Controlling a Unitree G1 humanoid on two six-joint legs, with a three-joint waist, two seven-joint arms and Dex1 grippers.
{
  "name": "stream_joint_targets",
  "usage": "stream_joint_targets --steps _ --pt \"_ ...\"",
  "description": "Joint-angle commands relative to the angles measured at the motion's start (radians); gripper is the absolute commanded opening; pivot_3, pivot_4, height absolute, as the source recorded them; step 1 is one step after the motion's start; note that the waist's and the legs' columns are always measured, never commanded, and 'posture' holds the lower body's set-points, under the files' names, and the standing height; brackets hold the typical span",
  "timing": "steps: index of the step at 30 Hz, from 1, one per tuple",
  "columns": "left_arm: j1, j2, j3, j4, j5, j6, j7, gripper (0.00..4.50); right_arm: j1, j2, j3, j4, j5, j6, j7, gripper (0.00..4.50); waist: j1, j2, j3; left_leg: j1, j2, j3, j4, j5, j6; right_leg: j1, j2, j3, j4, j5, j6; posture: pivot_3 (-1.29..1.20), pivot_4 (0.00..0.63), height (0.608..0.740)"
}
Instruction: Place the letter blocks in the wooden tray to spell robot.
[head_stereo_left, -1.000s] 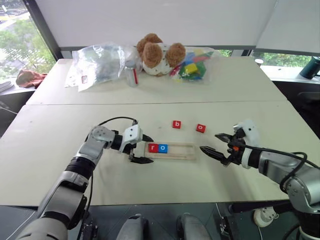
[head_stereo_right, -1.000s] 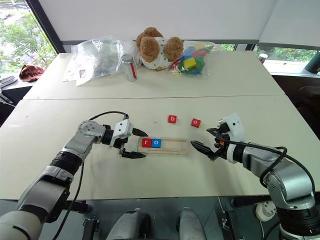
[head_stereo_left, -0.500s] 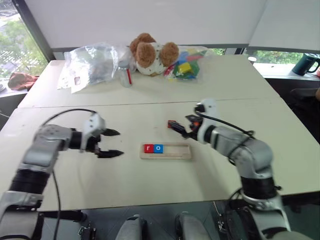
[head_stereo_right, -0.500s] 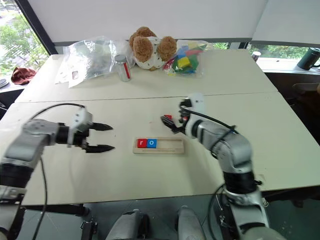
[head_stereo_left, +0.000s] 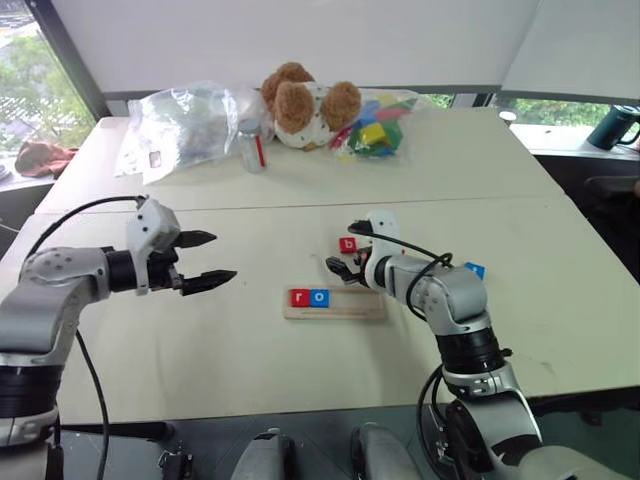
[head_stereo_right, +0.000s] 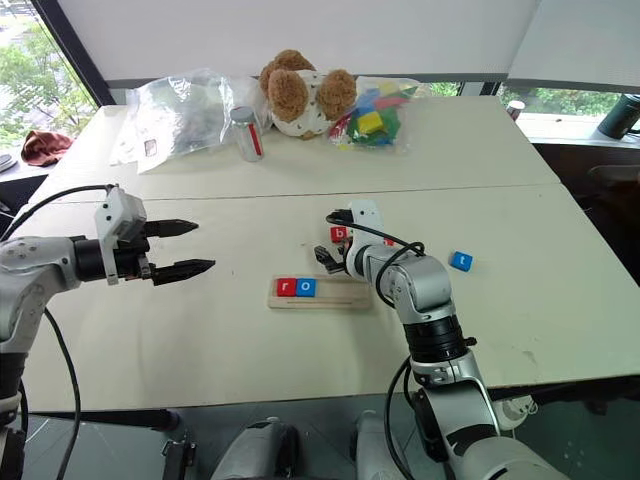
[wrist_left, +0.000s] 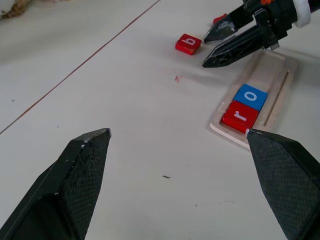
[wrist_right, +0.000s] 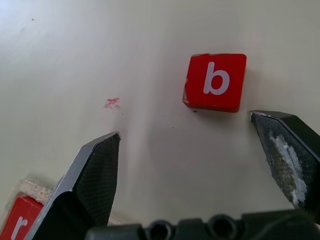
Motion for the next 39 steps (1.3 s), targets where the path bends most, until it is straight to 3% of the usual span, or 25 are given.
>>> stream_joint_targets --steps 1,12,15,20,23,27,33,39 --pt "0.006 0.000 0.027 -0.032 -0.016 -0.015 0.022 4.44 -0.026 0.006 0.001 -0.018 -0.026 -0.024 -0.001 4.50 0.000 0.000 0.000 0.000 0.000 0.000 0.000 0.000 0.000 0.000 0.000 0.000 0.000 0.000 0.000 0.00 0.150 0.740" --pt "0.017 -0.027 0.002 -0.048 -0.014 -0.035 0.060 4.44 -0.093 0.084 0.019 0.234 -0.132 -0.211 -0.007 4.50 -0.006 0.000 0.000 0.001 0.001 0.000 0.001 0.002 -0.003 0.000 0.001 0.000 0.001 0.000 0.000 0.00 0.150 0.740" --pt "0.023 -0.026 0.007 -0.068 -0.022 -0.028 0.070 4.50 -0.102 0.097 0.025 0.292 -0.164 -0.256 -0.007 3.56 -0.019 -0.001 0.000 0.001 0.001 0.000 0.001 0.002 -0.003 0.000 0.001 0.000 0.002 0.000 0.000 0.00 0.150 0.740" --pt "0.033 -0.016 0.019 -0.096 -0.034 -0.012 0.081 4.50 -0.099 0.099 0.042 0.321 -0.205 -0.305 0.007 1.11 -0.028 -0.001 0.000 0.002 0.001 0.000 0.000 0.002 -0.003 0.000 0.001 0.000 0.003 0.000 0.000 0.00 0.150 0.740" --pt "0.026 -0.020 0.002 -0.108 -0.038 -0.009 0.087 4.50 -0.096 0.091 0.064 0.305 -0.226 -0.323 0.028 1.12 -0.028 -0.001 0.000 0.003 0.002 0.000 -0.001 0.002 -0.003 0.000 0.001 0.000 0.004 0.000 0.000 0.00 0.150 0.740" --pt "0.004 -0.032 -0.044 -0.128 -0.045 0.002 0.072 4.50 -0.086 0.014 0.074 0.131 -0.248 -0.312 0.069 1.12 -0.021 0.000 0.000 0.003 0.002 0.000 -0.001 0.001 -0.002 0.000 0.001 0.001 0.004 0.000 0.000 0.00 0.150 0.740" --pt "-0.058 -0.078 -0.158 -0.165 -0.074 0.035 0.032 4.50 0.071 -0.161 -0.032 -0.323 -0.188 -0.083 0.132 1.12 0.007 -0.001 0.000 -0.004 0.001 -0.002 0.001 0.002 -0.003 -0.003 0.001 0.000 0.004 0.000 0.000 0.00 0.150 0.740" --pt "-0.112 -0.082 -0.256 -0.151 -0.063 0.033 -0.048 4.50 0.273 -0.138 -0.177 -0.640 -0.208 0.229 0.044 1.12 0.006 0.000 -0.001 -0.004 0.001 0.000 0.001 -0.001 0.002 -0.004 0.001 0.000 0.003 0.000 0.000 0.00 0.150 0.740"
